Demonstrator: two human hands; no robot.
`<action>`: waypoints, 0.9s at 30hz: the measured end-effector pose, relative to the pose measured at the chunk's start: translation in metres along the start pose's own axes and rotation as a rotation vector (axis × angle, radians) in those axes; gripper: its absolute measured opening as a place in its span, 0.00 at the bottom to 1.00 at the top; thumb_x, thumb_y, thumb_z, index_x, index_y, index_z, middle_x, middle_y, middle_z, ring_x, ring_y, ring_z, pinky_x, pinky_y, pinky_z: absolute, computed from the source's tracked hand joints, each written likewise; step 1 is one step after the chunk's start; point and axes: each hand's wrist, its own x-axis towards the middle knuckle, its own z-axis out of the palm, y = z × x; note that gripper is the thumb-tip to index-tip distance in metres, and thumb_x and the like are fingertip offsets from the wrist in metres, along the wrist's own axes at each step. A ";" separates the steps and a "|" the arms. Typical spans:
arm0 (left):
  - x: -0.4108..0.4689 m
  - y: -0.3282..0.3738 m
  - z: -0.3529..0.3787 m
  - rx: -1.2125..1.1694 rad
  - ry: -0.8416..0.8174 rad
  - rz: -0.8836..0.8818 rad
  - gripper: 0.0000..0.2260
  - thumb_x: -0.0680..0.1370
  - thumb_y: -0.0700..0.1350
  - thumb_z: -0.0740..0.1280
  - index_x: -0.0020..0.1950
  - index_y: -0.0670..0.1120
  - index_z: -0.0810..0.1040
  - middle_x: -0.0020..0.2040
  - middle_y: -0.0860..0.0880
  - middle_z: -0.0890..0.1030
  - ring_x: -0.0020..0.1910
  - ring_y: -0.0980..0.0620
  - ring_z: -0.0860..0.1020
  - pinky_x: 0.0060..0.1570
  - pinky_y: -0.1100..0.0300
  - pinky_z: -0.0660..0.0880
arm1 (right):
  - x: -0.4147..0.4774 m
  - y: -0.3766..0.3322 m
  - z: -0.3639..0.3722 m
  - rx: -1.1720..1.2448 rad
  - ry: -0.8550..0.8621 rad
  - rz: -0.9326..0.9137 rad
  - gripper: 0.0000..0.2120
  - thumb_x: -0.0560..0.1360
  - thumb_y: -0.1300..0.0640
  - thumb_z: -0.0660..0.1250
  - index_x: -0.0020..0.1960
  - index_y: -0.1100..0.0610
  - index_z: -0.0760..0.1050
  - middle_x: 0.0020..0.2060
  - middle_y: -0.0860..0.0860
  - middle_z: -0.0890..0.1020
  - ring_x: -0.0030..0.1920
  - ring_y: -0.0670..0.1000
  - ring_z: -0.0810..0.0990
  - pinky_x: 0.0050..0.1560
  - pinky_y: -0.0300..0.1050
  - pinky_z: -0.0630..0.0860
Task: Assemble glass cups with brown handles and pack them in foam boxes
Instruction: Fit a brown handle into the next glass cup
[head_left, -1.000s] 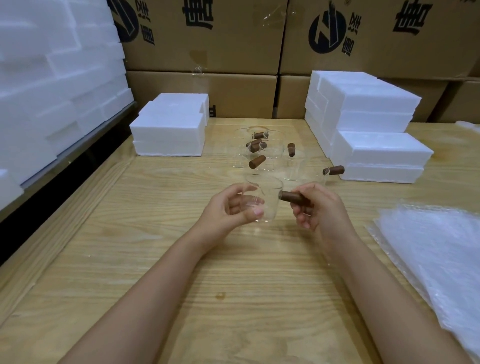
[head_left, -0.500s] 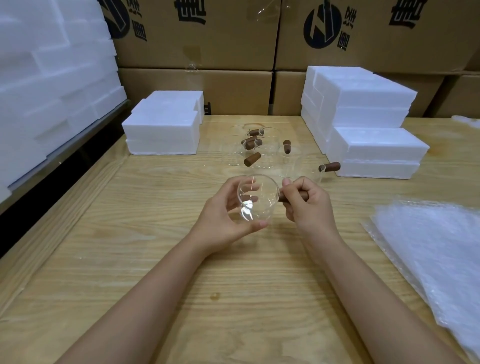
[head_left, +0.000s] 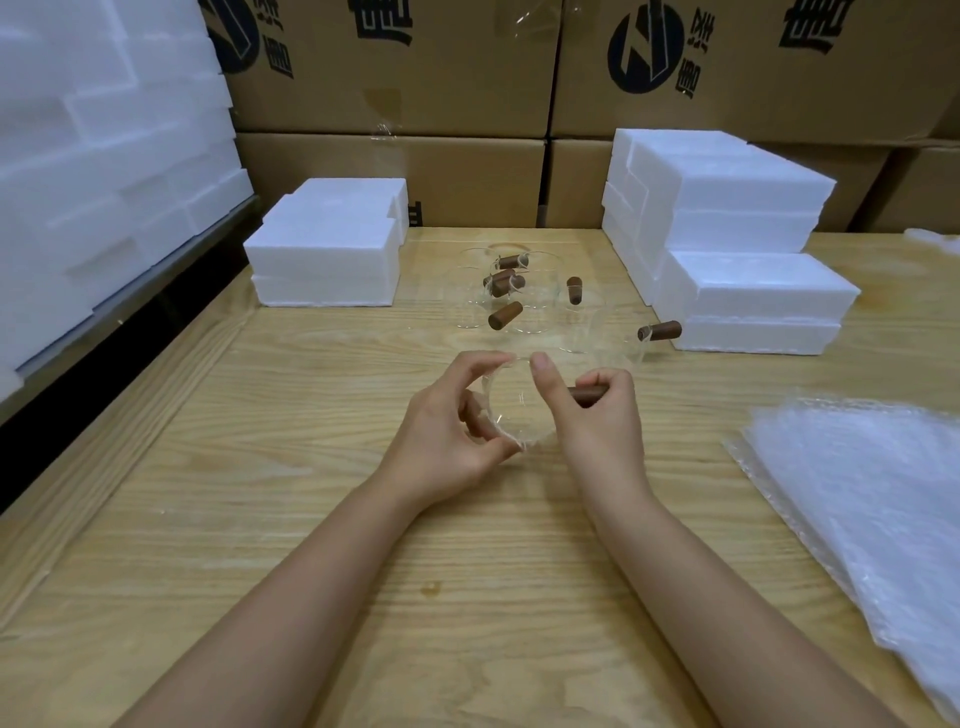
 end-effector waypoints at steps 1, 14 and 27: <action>0.000 0.000 0.000 0.024 -0.006 0.007 0.32 0.65 0.39 0.78 0.60 0.65 0.71 0.46 0.46 0.82 0.34 0.54 0.78 0.39 0.66 0.74 | 0.000 0.000 0.000 -0.007 -0.011 0.037 0.28 0.57 0.29 0.68 0.44 0.47 0.65 0.38 0.41 0.75 0.35 0.32 0.75 0.36 0.32 0.67; 0.001 -0.003 -0.001 0.147 0.013 0.027 0.28 0.64 0.42 0.75 0.60 0.61 0.71 0.45 0.44 0.82 0.34 0.55 0.77 0.40 0.64 0.75 | 0.002 0.000 -0.003 -0.313 -0.267 0.040 0.36 0.55 0.36 0.77 0.54 0.47 0.62 0.48 0.43 0.61 0.58 0.46 0.66 0.55 0.37 0.64; 0.005 -0.001 -0.008 -0.107 0.016 -0.055 0.30 0.64 0.38 0.81 0.55 0.60 0.71 0.51 0.66 0.80 0.44 0.58 0.82 0.42 0.59 0.81 | 0.020 -0.007 -0.033 -0.106 -0.506 -0.080 0.18 0.61 0.52 0.79 0.48 0.48 0.79 0.46 0.46 0.84 0.39 0.41 0.74 0.46 0.38 0.76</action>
